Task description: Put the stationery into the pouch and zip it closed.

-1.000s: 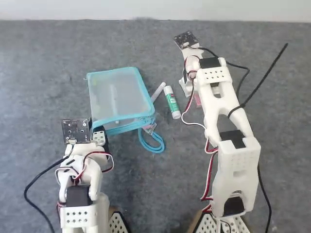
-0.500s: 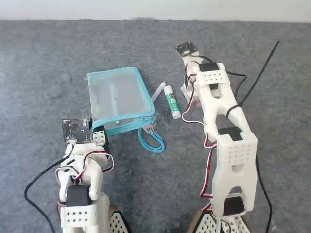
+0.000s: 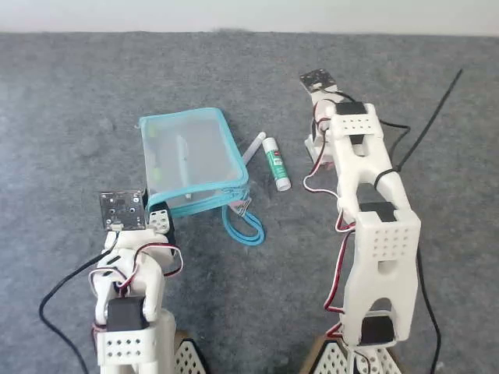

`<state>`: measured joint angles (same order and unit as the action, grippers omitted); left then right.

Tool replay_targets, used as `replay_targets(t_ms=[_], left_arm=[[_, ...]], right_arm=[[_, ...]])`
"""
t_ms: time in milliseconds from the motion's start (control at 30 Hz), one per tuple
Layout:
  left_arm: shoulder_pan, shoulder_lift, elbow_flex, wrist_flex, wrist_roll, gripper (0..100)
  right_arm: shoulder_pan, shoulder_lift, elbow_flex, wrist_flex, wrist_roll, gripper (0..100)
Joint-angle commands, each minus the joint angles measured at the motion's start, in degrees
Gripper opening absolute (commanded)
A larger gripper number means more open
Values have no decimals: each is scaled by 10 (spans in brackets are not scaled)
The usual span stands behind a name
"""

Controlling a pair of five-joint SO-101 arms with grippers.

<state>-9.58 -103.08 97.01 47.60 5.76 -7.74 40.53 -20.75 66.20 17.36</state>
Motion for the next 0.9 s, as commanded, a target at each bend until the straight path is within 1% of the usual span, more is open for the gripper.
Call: replay_targets(t_ms=[0,133,267,367,467,533,633,733,867], left_arm=[[2,-11,-6,4,-4,13],[2,-11,-6,4,-4,13],[2,-11,-6,4,-4,13],[2,-11,-6,3,-4,13],[2,-11,-6,2,-4,13],[2,-11,-6,3,-4,13],[2,-11,-6,4,-4,13],[2,-11,-6,4,-4,13],[2,-11,-6,4,-4,13]], right_arm=[[10,-15,-4,22,4,10],[7,-65,-18,108,4,7],[-18,-173,-15,209,4,7],[-56,-267,-15,284,8,7],[-113,-356,-4,358,22,7],[-151,-415,33,367,38,7],[-202,-506,120,364,38,7],[-269,-594,205,363,37,7],[-356,-669,272,361,37,7]])
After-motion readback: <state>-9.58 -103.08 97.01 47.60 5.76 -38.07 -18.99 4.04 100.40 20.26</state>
